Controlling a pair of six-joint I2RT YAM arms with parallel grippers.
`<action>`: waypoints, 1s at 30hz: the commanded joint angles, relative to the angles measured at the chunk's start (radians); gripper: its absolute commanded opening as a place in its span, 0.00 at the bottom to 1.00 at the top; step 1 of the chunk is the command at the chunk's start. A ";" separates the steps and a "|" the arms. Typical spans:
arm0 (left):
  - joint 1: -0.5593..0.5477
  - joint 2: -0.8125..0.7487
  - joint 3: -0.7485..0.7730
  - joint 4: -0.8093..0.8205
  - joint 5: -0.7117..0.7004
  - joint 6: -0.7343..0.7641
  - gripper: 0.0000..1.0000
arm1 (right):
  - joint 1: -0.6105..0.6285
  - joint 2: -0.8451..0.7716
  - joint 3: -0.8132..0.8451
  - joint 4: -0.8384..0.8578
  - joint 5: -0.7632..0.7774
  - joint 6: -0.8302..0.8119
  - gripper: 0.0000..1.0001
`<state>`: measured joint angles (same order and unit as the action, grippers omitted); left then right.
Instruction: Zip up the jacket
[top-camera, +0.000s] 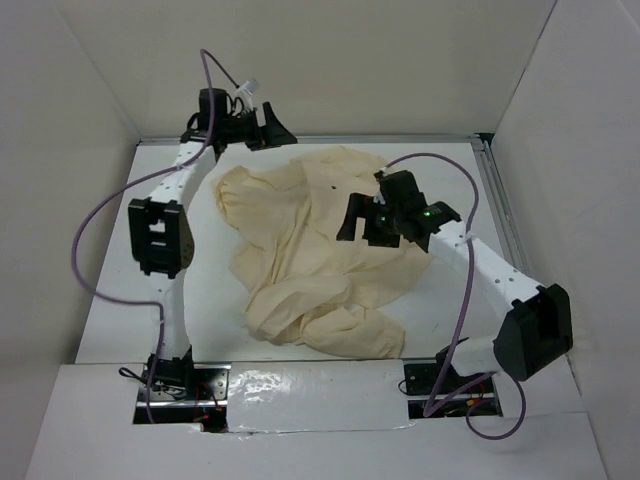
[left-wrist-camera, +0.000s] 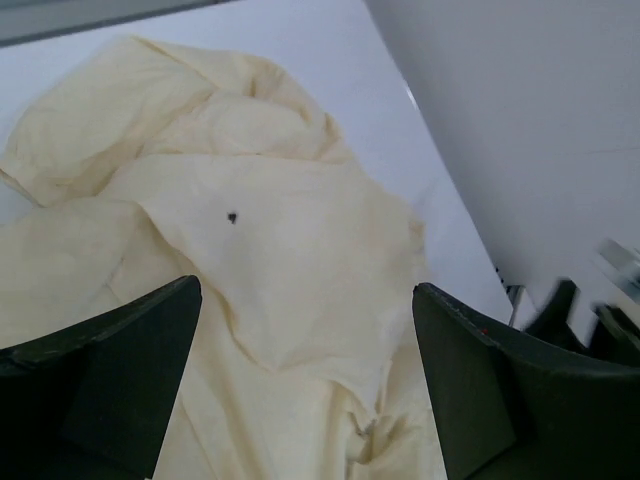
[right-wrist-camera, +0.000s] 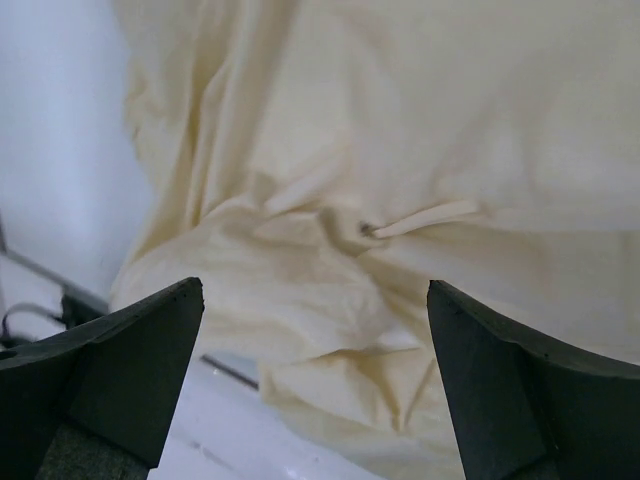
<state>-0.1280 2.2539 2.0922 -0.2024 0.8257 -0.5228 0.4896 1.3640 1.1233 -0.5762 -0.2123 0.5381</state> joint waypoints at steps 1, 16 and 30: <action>-0.022 -0.264 -0.211 -0.054 -0.011 0.086 0.99 | -0.084 0.032 0.024 -0.051 0.161 0.022 1.00; -0.170 -0.760 -1.253 0.115 -0.244 -0.086 0.99 | -0.230 0.575 0.380 -0.139 0.376 -0.018 1.00; -0.150 0.063 -0.327 -0.227 -0.318 0.013 0.99 | -0.238 0.238 -0.198 -0.040 0.246 0.086 1.00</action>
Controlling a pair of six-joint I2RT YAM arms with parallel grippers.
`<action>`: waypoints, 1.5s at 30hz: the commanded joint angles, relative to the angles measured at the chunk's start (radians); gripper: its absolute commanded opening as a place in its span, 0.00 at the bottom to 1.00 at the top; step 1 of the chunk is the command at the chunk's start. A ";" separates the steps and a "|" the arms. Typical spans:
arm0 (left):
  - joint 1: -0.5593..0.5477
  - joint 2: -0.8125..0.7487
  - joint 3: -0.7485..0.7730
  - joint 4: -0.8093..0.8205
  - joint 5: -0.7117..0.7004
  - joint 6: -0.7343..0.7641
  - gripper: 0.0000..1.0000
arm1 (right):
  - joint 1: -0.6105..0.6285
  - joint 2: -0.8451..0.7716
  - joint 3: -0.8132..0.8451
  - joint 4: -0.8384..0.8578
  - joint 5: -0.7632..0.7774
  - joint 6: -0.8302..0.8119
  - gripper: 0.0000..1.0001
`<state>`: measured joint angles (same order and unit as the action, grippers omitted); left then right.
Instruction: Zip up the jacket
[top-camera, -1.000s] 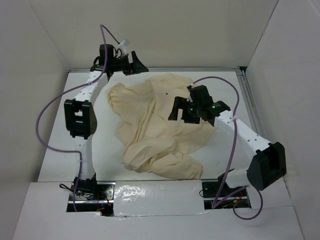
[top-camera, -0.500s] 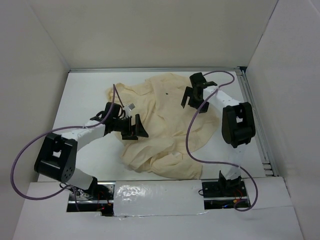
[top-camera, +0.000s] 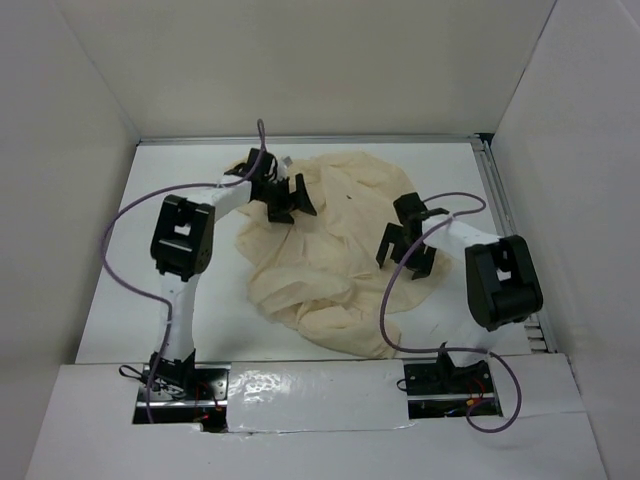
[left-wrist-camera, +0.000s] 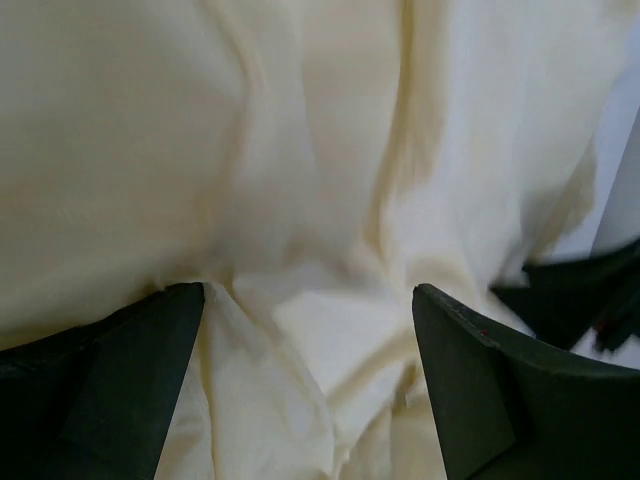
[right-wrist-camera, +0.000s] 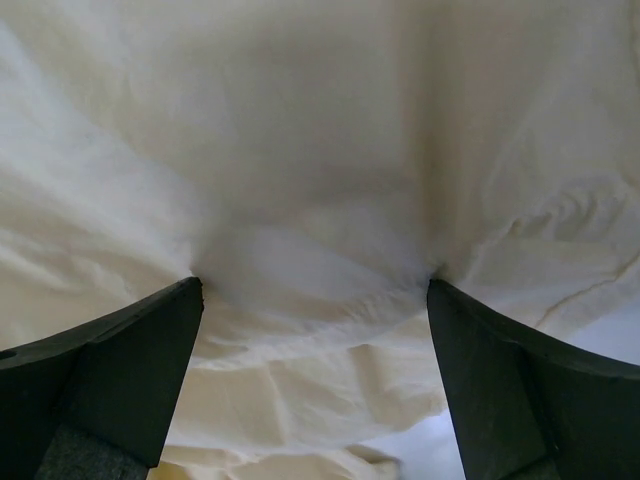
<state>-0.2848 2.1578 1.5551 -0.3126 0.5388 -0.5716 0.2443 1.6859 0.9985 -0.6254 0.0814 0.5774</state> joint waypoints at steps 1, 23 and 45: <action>0.003 0.204 0.289 -0.137 -0.027 0.071 0.99 | 0.013 -0.110 -0.116 0.006 -0.051 0.053 1.00; 0.139 -0.273 0.167 0.061 0.304 0.108 0.99 | 0.288 -0.295 0.052 0.127 -0.228 -0.045 1.00; 0.259 -0.455 -0.629 0.297 0.173 -0.054 0.82 | 0.435 0.006 0.140 0.205 -0.152 -0.002 0.51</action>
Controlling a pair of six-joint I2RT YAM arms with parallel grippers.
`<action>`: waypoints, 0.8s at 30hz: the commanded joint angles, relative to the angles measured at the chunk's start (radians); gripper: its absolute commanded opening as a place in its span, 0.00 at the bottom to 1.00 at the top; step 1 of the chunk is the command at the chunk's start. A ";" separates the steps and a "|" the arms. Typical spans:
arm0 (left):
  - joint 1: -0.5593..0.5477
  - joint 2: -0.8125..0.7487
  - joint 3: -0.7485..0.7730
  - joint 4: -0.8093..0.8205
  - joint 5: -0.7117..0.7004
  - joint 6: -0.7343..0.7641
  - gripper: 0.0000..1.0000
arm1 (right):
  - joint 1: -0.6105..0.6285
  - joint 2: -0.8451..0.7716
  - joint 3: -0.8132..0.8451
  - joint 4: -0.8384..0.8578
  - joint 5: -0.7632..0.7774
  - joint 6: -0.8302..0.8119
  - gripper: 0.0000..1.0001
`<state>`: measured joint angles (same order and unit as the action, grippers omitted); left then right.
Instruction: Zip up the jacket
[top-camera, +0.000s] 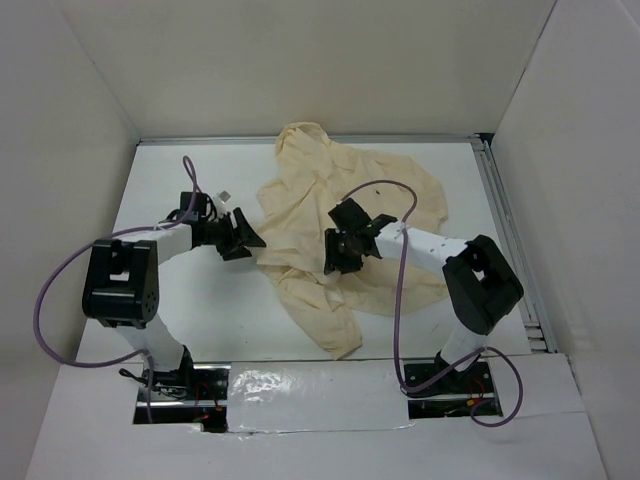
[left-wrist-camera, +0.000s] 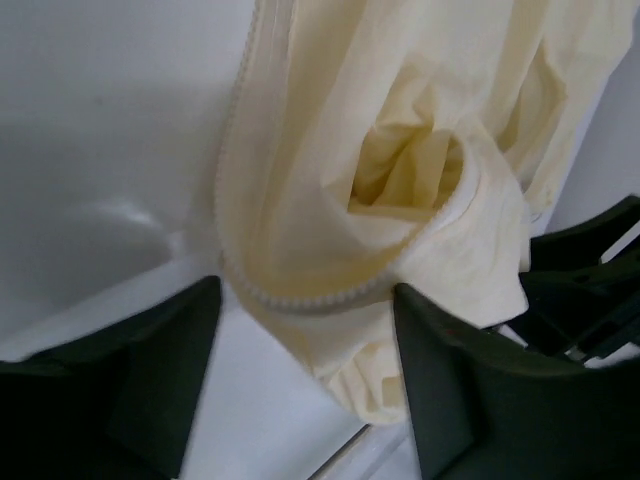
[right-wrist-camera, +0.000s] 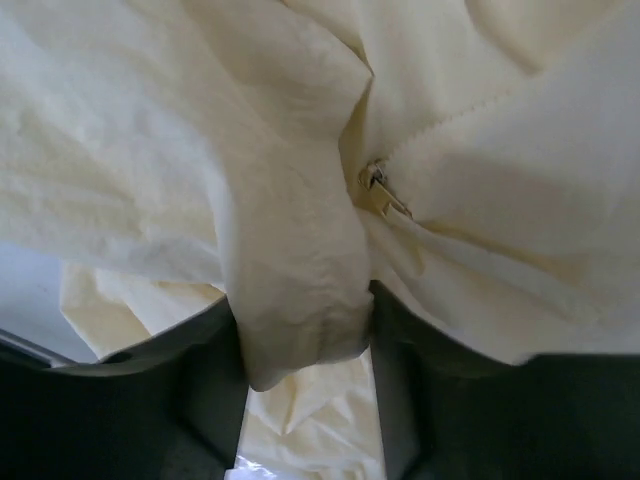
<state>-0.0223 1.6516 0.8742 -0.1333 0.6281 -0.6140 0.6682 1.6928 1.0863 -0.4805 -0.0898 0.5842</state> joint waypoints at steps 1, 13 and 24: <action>-0.005 0.071 0.068 0.124 0.096 -0.013 0.71 | 0.014 -0.002 0.057 0.060 0.018 -0.012 0.45; 0.008 0.094 0.471 0.045 0.049 0.042 0.00 | 0.048 -0.299 0.224 -0.245 0.026 -0.024 0.00; -0.028 0.201 0.968 -0.261 0.028 0.240 0.00 | 0.102 -0.586 -0.147 -0.158 -0.299 0.158 0.00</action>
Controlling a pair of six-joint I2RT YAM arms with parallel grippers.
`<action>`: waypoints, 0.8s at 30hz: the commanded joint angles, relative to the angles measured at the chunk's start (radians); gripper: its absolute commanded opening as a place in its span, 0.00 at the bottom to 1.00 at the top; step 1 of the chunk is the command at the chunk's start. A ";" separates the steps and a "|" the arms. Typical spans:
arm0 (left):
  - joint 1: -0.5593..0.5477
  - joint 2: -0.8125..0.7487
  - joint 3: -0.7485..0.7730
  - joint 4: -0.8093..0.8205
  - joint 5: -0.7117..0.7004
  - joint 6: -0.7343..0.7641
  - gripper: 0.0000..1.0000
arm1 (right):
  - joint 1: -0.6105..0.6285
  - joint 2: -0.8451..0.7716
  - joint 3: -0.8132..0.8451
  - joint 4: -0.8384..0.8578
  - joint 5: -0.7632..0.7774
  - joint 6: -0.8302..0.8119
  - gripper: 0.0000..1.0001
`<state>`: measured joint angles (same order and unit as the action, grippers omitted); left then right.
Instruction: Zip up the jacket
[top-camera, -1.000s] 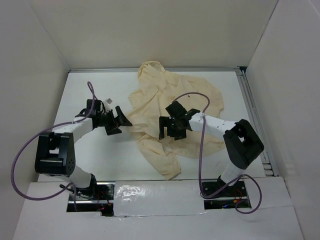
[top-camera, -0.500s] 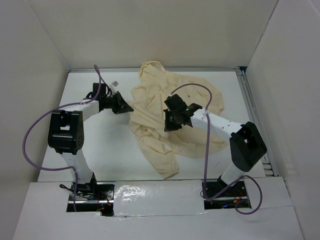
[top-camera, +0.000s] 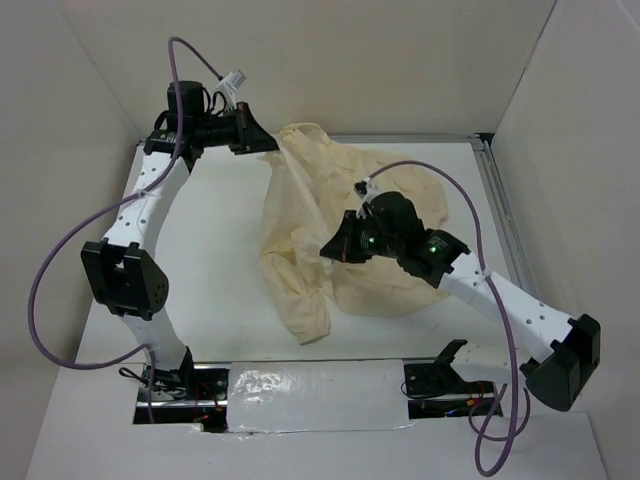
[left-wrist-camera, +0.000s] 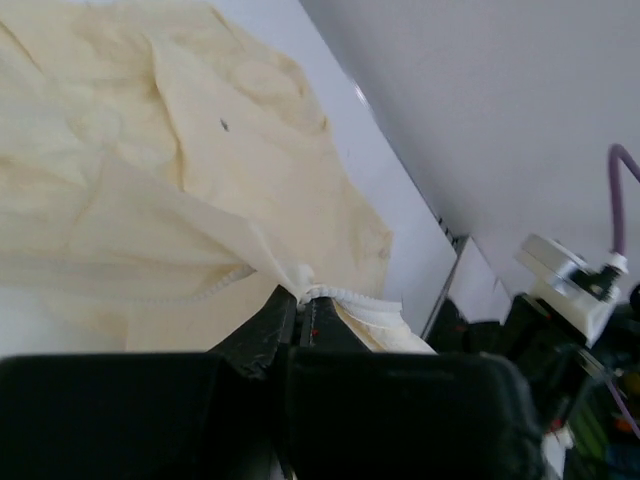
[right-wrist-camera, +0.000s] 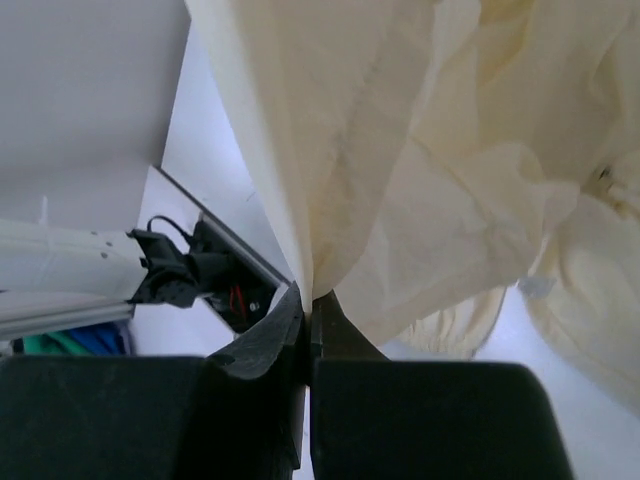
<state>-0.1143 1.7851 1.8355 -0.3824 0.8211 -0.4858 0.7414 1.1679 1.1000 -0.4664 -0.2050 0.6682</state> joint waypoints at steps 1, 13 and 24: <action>0.053 0.068 -0.072 0.000 -0.160 0.107 0.01 | 0.024 -0.077 -0.202 -0.137 -0.261 0.120 0.00; -0.022 0.163 -0.194 0.043 -0.138 0.085 0.99 | -0.373 -0.059 -0.388 -0.037 -0.076 0.173 0.06; -0.113 -0.301 -0.706 0.125 -0.330 0.001 0.99 | -0.334 -0.060 -0.286 -0.175 0.254 -0.086 0.75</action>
<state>-0.2108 1.5860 1.2160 -0.2863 0.5762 -0.4511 0.3717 1.1389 0.7609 -0.5858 -0.0811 0.7105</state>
